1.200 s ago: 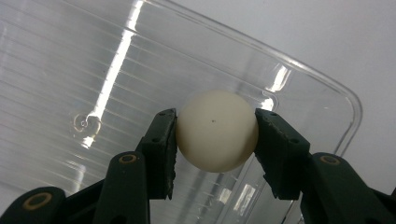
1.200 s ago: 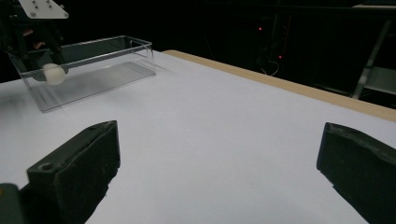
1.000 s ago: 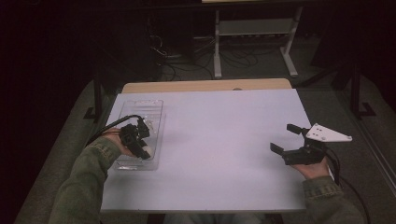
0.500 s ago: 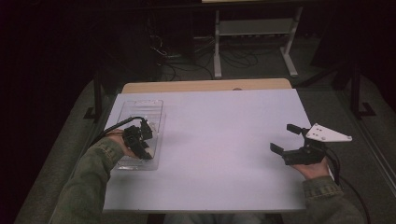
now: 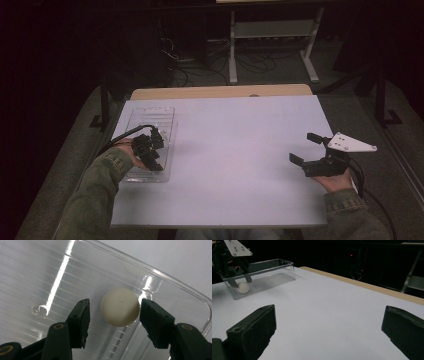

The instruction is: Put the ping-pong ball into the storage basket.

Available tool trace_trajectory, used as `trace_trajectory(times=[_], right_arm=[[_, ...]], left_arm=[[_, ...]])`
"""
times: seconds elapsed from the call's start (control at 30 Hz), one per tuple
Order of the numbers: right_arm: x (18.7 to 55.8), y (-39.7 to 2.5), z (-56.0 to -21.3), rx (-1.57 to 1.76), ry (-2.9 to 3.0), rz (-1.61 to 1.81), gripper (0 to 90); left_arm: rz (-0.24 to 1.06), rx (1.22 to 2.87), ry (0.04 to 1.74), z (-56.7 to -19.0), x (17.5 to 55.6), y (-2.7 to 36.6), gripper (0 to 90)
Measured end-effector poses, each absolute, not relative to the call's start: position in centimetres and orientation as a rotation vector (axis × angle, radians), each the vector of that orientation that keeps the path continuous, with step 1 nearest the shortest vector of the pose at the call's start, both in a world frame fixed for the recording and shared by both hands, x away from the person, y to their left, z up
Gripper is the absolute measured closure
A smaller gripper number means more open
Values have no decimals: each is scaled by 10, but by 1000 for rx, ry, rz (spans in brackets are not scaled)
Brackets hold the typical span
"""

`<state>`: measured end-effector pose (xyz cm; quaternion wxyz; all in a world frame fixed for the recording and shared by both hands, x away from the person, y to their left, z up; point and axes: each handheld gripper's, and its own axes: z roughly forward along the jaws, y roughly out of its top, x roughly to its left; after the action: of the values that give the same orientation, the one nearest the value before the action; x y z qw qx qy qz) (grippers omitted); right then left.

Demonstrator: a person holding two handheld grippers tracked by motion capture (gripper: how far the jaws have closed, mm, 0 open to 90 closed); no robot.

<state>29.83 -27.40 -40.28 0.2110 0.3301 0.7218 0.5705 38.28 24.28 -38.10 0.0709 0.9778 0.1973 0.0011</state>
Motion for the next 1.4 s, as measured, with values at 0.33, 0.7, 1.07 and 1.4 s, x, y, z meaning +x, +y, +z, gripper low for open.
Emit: trace_trajectory(times=[0.33,0.7,1.07,1.4], right_arm=[[298,-274,-403,918,2004,1587,0],[298,-274,-402,921,1999,1592,0],[298,-275,-402,920,1996,1592,0],[298,-275,-402,922,1995,1591,0]], left_arm=[[51,2915,605,-370,383,245,314],[76,2902,652,-360,382,250,247],[134,2859,695,-349,380,255,134],[150,2775,740,-340,379,261,11]])
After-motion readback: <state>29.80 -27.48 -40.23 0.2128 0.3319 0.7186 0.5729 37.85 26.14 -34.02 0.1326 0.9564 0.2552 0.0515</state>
